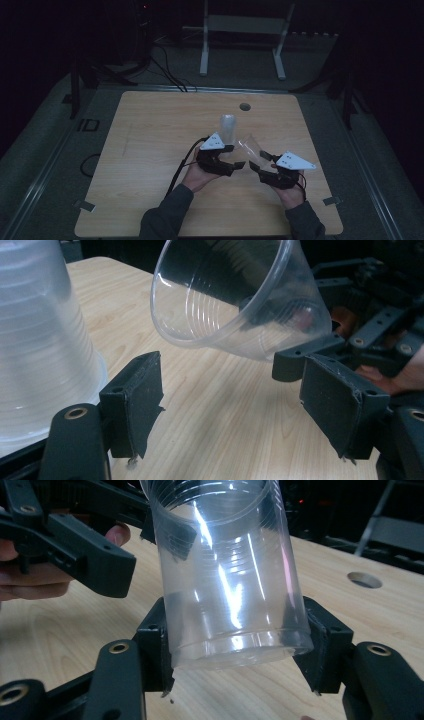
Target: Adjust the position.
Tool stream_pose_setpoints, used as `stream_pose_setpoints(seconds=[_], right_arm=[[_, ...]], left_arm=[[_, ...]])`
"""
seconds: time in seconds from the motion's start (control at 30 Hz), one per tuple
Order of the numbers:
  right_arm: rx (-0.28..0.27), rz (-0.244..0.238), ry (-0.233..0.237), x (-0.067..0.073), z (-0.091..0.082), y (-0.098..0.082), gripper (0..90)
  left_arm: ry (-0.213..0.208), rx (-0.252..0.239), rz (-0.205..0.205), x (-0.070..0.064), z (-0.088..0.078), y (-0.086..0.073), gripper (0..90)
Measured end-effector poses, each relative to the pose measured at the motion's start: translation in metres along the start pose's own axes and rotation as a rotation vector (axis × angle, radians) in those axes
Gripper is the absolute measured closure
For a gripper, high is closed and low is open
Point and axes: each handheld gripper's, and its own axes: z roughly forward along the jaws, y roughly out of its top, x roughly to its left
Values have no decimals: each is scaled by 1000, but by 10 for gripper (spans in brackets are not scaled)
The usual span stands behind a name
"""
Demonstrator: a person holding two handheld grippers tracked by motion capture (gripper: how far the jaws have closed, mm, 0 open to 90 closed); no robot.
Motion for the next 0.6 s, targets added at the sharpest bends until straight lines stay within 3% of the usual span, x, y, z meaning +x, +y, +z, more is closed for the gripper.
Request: stream_pose_setpoints(seconds=[0.43, 0.6], right_arm=[[-35, -15, -71, 7, 2, 1, 416], [-46, -20, -89, 9, 3, 2, 416]], left_arm=[[3, -44, -36, -1, 2, 6, 251], [-14, -55, -55, -2, 5, 6, 251]])
